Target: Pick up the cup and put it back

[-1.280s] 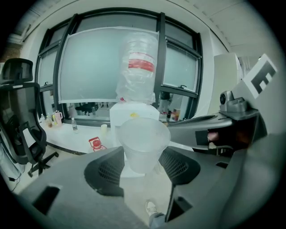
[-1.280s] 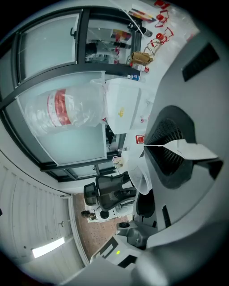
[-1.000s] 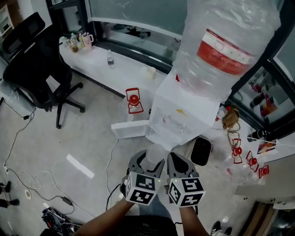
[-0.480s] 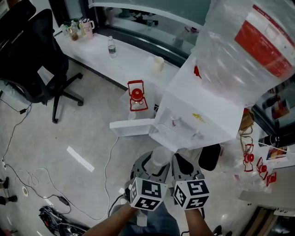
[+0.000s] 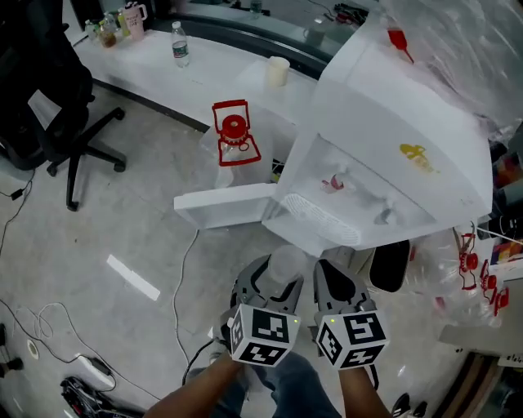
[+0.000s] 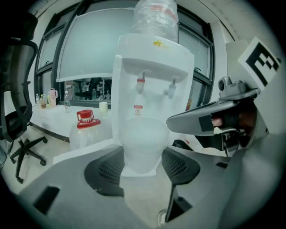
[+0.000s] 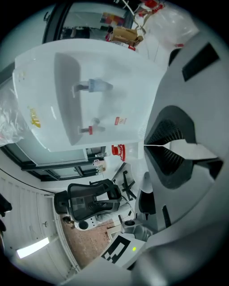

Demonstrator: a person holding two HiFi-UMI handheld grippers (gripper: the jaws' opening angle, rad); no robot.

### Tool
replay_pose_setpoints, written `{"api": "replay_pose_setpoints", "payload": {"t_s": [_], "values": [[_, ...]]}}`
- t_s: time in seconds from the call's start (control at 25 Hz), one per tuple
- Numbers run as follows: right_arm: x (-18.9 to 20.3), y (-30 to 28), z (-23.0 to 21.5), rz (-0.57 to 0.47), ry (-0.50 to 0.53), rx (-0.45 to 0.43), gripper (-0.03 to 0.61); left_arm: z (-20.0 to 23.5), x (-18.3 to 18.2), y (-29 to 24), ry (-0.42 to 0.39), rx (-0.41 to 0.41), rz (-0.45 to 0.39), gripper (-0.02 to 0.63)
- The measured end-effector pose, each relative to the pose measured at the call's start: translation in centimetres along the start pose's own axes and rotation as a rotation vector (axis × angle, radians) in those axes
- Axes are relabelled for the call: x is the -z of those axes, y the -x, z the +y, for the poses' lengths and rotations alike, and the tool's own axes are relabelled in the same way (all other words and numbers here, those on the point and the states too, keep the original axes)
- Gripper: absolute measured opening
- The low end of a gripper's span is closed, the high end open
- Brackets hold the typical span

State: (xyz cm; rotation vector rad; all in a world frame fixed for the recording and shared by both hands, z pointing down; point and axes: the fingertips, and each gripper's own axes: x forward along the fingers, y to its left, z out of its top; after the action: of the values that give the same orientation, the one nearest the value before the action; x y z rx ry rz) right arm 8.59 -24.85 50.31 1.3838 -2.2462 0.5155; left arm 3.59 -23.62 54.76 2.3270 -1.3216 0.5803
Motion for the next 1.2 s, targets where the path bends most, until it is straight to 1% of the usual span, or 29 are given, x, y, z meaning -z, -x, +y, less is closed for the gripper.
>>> {"api": "replay_pose_setpoints", "payload": {"t_s": [0.2, 0.48, 0.8, 1.08, 1.2], "values": [[4.1, -3.3, -1.6, -0.006, 0.004, 0.024, 0.021, 0.6, 3.8, -4.5, -0.034, 0.026, 0.001, 0.264], [8.4, -8.7, -4.3, -0.013, 0.02, 0.025, 0.021, 1.3, 7.2, -11.4, -0.082, 0.061, -0.011, 0.264], [13.1, -14.1, -7.3, -0.042, 0.047, 0.039, 0.021, 2.2, 12.0, -18.9, -0.107, 0.085, -0.027, 0.264], [16.4, -18.1, -9.5, -0.056, 0.074, 0.048, 0.021, 2.7, 15.1, -25.6, -0.149, 0.11, -0.03, 0.264], [17.5, -19.4, -10.4, -0.06, 0.091, 0.051, 0.021, 3.1, 16.4, -28.3, -0.143, 0.105, -0.031, 0.264]]}}
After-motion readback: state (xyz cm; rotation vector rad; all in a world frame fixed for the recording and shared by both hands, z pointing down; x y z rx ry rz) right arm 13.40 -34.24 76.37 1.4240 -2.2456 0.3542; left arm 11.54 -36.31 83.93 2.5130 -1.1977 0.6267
